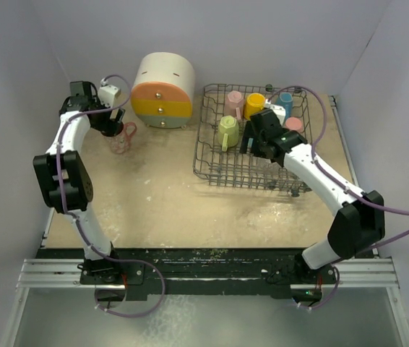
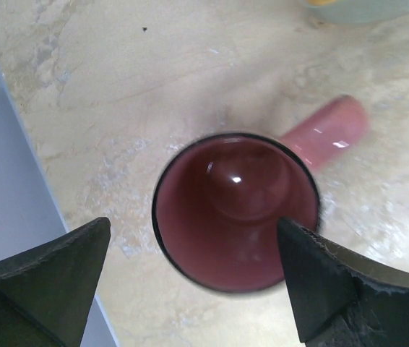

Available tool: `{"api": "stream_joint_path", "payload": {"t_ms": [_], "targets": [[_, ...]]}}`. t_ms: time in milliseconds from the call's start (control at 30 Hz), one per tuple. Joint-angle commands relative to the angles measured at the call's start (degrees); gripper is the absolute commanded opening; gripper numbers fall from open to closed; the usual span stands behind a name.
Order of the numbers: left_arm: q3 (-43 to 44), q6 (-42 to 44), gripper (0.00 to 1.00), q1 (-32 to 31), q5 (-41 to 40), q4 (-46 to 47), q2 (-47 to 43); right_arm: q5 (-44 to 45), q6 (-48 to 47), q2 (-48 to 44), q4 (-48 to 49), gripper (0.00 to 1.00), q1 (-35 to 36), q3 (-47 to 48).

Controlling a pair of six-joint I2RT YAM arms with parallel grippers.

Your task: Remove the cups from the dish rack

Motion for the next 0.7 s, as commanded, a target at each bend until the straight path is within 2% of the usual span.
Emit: {"api": "stream_joint_path", "payload": {"t_ms": [0,167,433,667], "targets": [[-0.3,-0.5,0.99,0.4,6.7,-3.4,-11.1,2.1,-4.1,-3.1,0.3,0.91,-6.4,-0.3],[-1.3,-1.8,0.99,0.4,12.6,-9.7,-17.7,1.9,-8.0,-2.0,1.1,1.0,-9.8,-1.6],[-11.1,0.0,0.99,-0.3,27.4,-17.2,-26.7,-0.5,-9.6,5.3,4.5,1.0,-10.4,-2.4],[-17.4,2.3,0.97,-0.9,30.9,-17.7,-29.5,-0.6,-9.6,10.9,5.2,0.99,-10.3,-1.0]]}}
